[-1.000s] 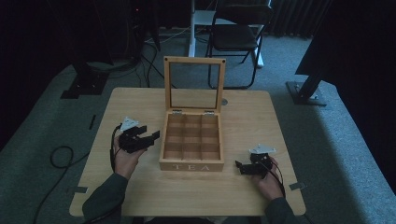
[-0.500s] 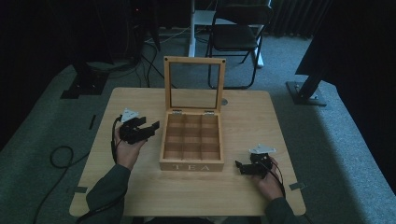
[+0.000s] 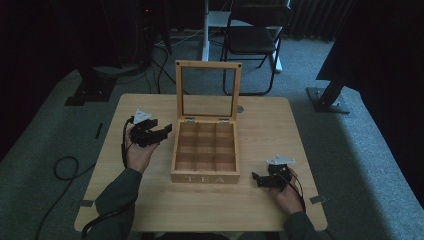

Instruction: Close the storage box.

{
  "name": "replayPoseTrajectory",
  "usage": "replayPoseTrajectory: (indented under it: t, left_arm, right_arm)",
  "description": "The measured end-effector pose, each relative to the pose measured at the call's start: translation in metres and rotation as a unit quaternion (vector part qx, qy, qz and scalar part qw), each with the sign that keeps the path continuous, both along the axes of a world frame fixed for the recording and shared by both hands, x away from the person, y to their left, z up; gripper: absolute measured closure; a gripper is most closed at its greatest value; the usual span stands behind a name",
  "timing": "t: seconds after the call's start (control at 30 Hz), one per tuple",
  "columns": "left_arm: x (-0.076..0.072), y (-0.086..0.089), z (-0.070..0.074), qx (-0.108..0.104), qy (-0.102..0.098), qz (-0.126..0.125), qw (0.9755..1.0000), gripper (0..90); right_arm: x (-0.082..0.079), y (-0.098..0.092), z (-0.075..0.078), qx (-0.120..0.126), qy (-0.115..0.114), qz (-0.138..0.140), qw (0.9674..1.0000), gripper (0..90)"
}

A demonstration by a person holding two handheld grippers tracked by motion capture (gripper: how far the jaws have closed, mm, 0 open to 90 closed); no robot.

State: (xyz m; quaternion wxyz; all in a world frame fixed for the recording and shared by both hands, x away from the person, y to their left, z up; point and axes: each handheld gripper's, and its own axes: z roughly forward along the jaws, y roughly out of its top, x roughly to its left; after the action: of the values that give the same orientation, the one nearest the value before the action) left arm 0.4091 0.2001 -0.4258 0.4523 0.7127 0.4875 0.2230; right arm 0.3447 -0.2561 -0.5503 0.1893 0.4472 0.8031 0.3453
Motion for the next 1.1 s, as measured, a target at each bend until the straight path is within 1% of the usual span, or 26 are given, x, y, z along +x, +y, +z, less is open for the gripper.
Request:
replayPoseTrajectory:
  t: [0.1,0.17,0.27,0.33,0.5,0.67,0.93,1.0,1.1]
  left_arm:
    - [0.004,0.0,0.001,0.007,-0.001,0.0,1.0,29.6]
    - [0.006,0.0,0.001,0.008,0.001,0.002,1.0,29.6]
    - [0.013,0.001,0.003,0.013,0.003,0.005,0.9999,29.8]
    - [0.017,0.001,0.003,0.018,0.005,0.008,0.9998,30.0]
    - [0.028,0.003,0.006,0.021,0.007,0.013,0.9997,31.3]
    - [0.034,0.003,0.009,0.025,0.012,0.021,0.9994,33.5]
    - [0.045,0.002,0.012,0.021,0.011,0.027,0.9994,34.0]
    - [0.048,0.001,0.012,0.023,0.01,0.025,0.9994,34.0]
    - [0.052,-0.002,0.013,0.031,0.001,0.024,0.9992,33.9]
  right_arm:
    - [0.0,0.0,0.0,0.0,0.0,0.0,1.0,13.0]
    - [0.0,0.0,0.0,0.0,0.001,0.0,1.0,13.0]
    - [0.0,0.0,0.0,0.0,0.001,0.0,1.0,13.0]
    - [0.0,0.0,0.0,0.001,0.001,0.0,1.0,13.0]
    - [0.0,0.0,0.0,0.0,0.0,0.0,1.0,13.0]
    - [0.0,0.0,0.0,0.0,0.0,0.0,1.0,13.0]
    - [0.0,0.0,0.0,0.0,0.0,0.0,1.0,13.0]
    - [0.0,0.0,0.0,0.0,0.0,0.0,1.0,13.0]
    - [0.0,0.0,0.0,0.0,0.0,0.0,1.0,13.0]
